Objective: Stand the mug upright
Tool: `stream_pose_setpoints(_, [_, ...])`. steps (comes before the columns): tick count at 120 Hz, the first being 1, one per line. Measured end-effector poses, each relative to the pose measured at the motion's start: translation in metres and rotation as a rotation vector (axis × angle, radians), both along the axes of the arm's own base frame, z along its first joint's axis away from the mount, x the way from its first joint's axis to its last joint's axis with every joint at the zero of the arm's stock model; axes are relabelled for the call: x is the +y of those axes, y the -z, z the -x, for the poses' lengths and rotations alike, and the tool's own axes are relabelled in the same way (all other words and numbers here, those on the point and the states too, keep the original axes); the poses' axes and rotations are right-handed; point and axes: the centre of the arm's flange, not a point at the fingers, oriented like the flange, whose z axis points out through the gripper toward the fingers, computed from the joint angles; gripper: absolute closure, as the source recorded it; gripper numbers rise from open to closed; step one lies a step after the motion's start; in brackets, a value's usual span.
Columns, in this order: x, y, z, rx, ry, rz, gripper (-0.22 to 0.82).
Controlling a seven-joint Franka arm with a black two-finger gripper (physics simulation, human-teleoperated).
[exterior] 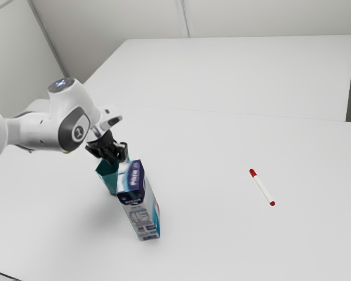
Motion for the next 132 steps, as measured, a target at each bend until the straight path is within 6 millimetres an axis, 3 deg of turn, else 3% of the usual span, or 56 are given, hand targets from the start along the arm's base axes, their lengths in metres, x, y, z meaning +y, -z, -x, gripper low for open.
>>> stream_pose_setpoints(28, [-0.007,-0.043,0.008,-0.067,0.006,-0.016,0.39])
stream_pose_setpoints(43, [-0.012,-0.061,0.010,-0.074,0.013,-0.017,0.25])
stream_pose_setpoints(60, [-0.020,-0.102,-0.003,-0.065,0.022,-0.007,0.14])
stream_pose_setpoints(81, [-0.027,-0.146,-0.024,-0.003,0.037,0.016,0.07])
stream_pose_setpoints(101, [-0.041,-0.171,-0.038,0.056,0.066,0.036,0.05])
stream_pose_setpoints(132, [-0.055,-0.193,-0.054,0.099,0.096,0.042,0.03])
